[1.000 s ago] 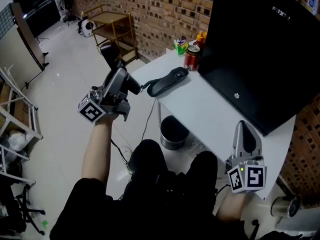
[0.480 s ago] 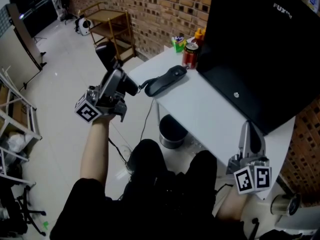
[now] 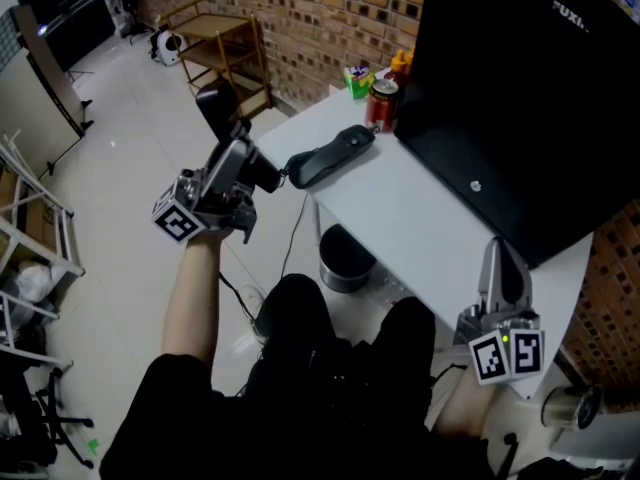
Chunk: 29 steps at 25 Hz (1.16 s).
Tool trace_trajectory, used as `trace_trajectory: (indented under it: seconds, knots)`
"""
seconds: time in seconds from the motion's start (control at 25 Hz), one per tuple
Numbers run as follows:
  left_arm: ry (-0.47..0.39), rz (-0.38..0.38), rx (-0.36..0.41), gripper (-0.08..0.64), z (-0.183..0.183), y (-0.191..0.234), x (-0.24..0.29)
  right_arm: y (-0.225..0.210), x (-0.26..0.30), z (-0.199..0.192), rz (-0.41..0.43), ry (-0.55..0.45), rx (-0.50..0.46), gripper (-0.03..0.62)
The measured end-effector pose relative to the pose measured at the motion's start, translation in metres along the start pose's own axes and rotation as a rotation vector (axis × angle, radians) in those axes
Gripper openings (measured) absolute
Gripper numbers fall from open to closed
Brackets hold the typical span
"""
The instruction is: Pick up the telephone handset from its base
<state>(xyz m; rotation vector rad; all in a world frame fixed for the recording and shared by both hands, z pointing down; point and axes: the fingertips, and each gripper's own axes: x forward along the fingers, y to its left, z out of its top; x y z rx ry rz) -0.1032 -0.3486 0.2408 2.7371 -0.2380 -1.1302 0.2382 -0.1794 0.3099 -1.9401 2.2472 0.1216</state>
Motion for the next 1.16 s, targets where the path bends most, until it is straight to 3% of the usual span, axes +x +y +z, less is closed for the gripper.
trace_trajectory:
  seconds: [1.16]
  knots:
    - [0.055,-0.069,-0.017,0.255,-0.009,-0.01,0.008,0.0,-0.002,-0.003,0.017,-0.009,0.0,0.009]
